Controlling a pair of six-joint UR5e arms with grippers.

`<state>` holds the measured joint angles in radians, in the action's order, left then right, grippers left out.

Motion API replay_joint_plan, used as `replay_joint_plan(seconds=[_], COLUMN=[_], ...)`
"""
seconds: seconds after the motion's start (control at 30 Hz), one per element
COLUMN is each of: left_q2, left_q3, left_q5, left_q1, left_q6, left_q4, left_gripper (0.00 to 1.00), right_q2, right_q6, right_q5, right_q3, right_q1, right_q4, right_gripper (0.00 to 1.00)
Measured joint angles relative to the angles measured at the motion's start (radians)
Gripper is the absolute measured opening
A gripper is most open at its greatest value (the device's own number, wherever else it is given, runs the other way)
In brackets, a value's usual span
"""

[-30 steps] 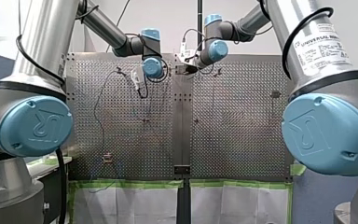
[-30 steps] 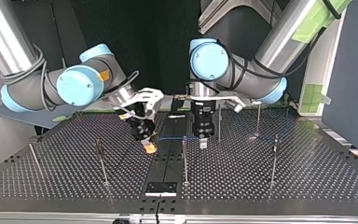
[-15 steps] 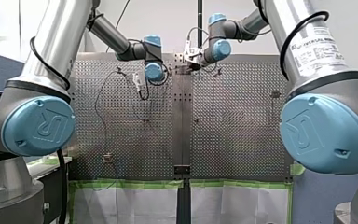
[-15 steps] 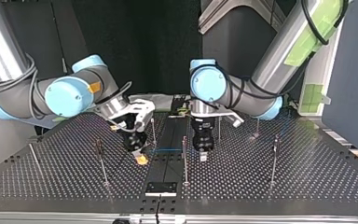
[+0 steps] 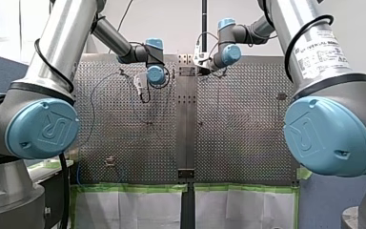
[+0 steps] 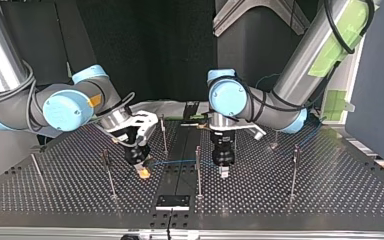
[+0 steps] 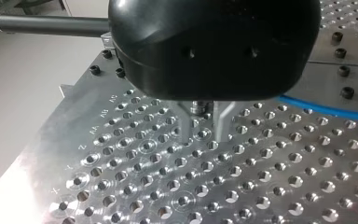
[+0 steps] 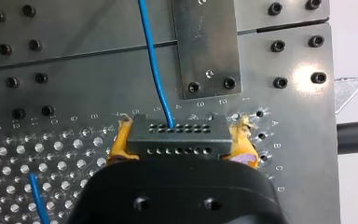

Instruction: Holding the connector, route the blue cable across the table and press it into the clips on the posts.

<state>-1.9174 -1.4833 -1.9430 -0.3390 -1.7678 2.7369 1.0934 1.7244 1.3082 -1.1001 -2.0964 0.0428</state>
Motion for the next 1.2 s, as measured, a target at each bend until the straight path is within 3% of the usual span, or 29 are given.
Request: replay_joint_plan(seconds=[0.03,0.07,0.1,0.5,0.77,1.2], left_q2=[0.000,0.000,0.000,0.011,0.060,0.168], left_q3=[0.000,0.000,0.000,-0.001,-0.032,-0.121], left_q5=[0.000,0.000,0.000,-0.005,-0.002,0.065], left_q1=[0.000,-0.001,-0.002,-0.010,-0.026,-0.057], left_q6=[0.000,0.001,0.001,0.003,0.005,-0.008], left_q4=[0.003,0.008,0.013,0.104,0.170,0.274], left_gripper=[0.87,0.87,1.00,1.00,1.00,1.00], right_q2=[0.000,0.000,0.000,-0.001,0.000,0.003], right_q6=[0.000,0.000,0.000,0.000,-0.003,0.000], right_q5=[0.000,-0.001,-0.001,-0.001,0.000,0.000], right_q3=[0.000,0.000,0.000,0.000,0.000,0.000], right_q1=[0.001,0.001,0.002,0.005,0.010,0.027], right_q4=[0.000,0.000,0.000,0.003,0.007,0.010], right_gripper=[0.00,0.00,0.00,0.00,0.00,0.00])
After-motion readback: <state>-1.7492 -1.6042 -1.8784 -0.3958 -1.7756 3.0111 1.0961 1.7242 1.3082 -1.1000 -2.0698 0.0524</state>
